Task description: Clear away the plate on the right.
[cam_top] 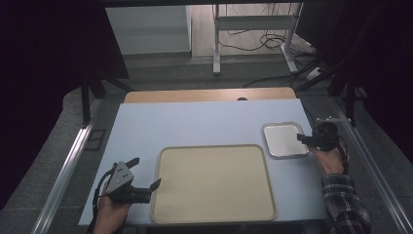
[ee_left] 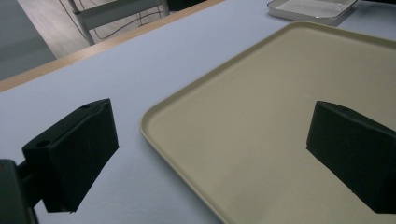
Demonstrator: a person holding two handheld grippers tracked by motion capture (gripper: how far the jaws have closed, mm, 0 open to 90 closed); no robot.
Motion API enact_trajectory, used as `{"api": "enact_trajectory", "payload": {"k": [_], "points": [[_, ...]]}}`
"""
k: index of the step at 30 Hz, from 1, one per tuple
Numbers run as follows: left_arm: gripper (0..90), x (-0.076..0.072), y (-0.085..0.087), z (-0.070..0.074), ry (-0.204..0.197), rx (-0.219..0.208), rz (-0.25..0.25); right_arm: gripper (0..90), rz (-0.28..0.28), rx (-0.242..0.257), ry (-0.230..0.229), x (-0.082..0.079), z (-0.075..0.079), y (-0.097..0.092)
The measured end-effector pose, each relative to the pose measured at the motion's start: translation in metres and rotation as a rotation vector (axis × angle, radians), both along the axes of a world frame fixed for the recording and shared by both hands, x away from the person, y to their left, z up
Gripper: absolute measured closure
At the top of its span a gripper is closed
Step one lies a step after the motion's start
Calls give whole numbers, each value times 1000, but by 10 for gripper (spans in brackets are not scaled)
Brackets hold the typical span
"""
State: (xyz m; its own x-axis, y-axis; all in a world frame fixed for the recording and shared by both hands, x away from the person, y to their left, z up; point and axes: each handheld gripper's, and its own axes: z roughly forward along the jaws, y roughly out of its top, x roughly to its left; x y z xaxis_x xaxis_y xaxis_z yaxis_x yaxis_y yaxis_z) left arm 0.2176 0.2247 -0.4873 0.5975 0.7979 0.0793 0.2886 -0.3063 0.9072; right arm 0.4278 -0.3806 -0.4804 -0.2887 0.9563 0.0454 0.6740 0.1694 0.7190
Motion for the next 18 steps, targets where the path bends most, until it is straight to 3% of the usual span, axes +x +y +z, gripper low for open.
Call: {"api": "enact_trajectory", "payload": {"k": [9,11,18], "points": [[18,0,-1,0,1,6,-1,428,-25,11,60,13,-8,-8],[18,0,-1,-1,2,11,-2,468,-38,36,85,18,-12,-12],[19,0,-2,-1,4,23,-1,598,-50,31,126,27,-17,-17]]}}
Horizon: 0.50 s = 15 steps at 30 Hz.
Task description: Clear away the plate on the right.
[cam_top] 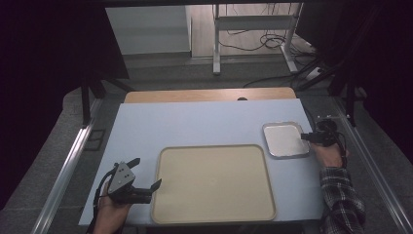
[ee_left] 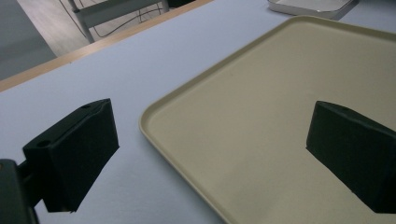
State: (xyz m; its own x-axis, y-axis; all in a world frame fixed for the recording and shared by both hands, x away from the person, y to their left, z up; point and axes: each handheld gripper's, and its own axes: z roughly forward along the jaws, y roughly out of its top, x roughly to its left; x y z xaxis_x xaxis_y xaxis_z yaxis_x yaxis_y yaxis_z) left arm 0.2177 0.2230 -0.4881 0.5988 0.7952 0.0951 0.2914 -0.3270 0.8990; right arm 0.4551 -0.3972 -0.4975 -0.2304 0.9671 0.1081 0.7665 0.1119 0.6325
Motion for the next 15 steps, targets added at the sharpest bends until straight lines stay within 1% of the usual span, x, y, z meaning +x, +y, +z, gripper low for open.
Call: {"api": "enact_trajectory", "payload": {"k": [2,3,4,5,6,8,10,11,12,13,14,15], "points": [[19,0,0,0,0,1,0,631,-2,12,16,3,-2,0],[19,0,0,0,0,1,0,631,-2,12,16,3,-2,0],[20,0,0,0,0,3,0,681,0,10,26,5,-4,1],[19,0,0,0,0,4,0,700,-3,11,35,5,-4,1],[19,0,0,0,0,4,0,747,-4,20,39,5,-4,1],[20,0,0,0,0,6,-2,837,3,55,47,6,-4,1],[20,0,-1,0,-2,7,-3,856,-13,70,57,6,-3,2],[20,0,-1,0,-2,7,-3,856,-13,70,57,6,-3,2],[20,0,-1,0,-3,6,-2,867,-23,90,64,6,-3,1],[20,-1,-1,0,-5,10,-3,883,-40,173,62,5,-2,-6],[20,-1,-1,0,-5,11,-3,886,-48,191,64,4,-2,-7],[20,-1,-1,0,-5,11,-3,886,-48,191,64,4,-2,-7]]}}
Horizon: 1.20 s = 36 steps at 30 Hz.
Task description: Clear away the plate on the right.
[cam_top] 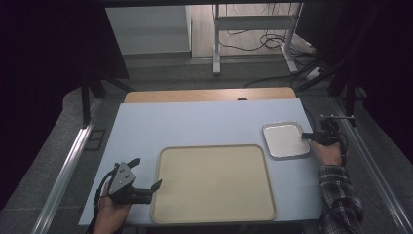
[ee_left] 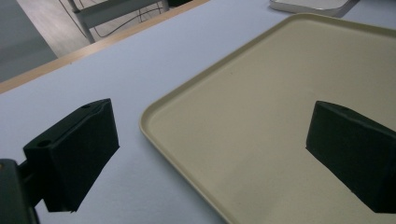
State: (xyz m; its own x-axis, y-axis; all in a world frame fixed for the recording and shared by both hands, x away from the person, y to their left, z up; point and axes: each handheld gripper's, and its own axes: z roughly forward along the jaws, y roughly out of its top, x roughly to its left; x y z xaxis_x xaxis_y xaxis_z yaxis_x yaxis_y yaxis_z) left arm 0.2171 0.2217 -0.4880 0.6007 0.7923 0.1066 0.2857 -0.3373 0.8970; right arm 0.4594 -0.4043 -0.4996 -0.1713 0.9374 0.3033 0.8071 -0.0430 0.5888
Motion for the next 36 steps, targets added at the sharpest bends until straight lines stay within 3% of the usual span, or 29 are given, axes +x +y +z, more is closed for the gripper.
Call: {"api": "enact_trajectory", "payload": {"k": [1,3,13,36], "points": [[21,0,0,0,1,1,-1,886,-10,28,-6,-2,2,-3],[21,0,-1,0,1,7,-2,886,-17,24,-8,-3,3,-3],[20,0,0,1,-4,1,4,886,-8,97,-42,-9,11,2],[19,0,1,2,-13,2,3,886,29,136,-82,-35,24,15]]}}
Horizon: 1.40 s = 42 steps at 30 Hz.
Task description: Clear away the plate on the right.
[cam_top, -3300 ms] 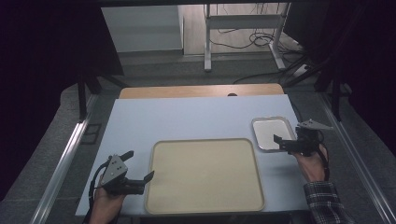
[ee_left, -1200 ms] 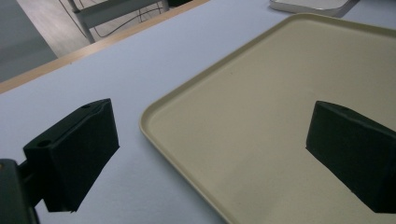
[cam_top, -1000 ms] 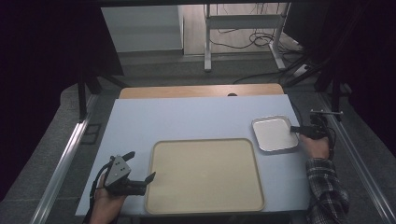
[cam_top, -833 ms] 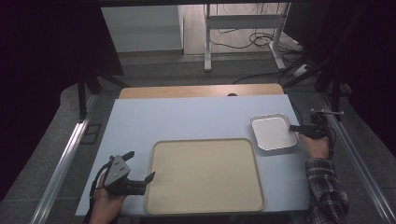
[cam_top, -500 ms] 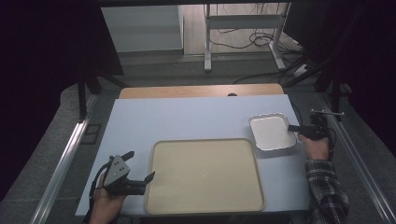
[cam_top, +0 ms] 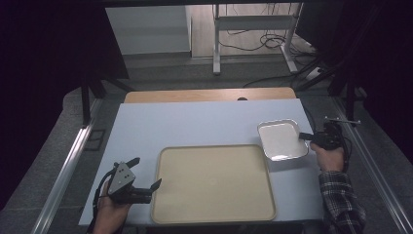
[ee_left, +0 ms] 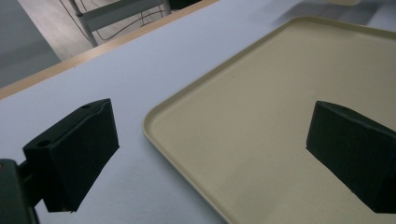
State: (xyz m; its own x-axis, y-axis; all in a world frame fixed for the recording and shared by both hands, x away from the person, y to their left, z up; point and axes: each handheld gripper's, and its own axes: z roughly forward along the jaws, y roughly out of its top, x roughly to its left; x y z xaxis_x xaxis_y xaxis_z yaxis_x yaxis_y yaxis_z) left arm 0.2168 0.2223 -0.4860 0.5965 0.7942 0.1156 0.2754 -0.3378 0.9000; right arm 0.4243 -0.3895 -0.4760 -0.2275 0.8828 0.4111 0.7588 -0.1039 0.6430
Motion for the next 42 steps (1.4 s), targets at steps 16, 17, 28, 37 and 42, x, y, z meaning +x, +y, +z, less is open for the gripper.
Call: {"api": "enact_trajectory", "payload": {"k": [16,17,28,37,42], "points": [[19,0,-1,0,-3,0,0,886,49,5,-12,-19,4,20],[20,0,-1,0,-3,1,0,886,50,6,-15,-20,4,22],[20,1,-2,0,-1,7,1,886,76,22,-13,-29,5,31],[21,1,-2,0,-4,11,3,886,102,25,-13,-37,6,44],[20,1,-2,0,-5,13,3,887,124,25,-11,-41,6,54]]}}
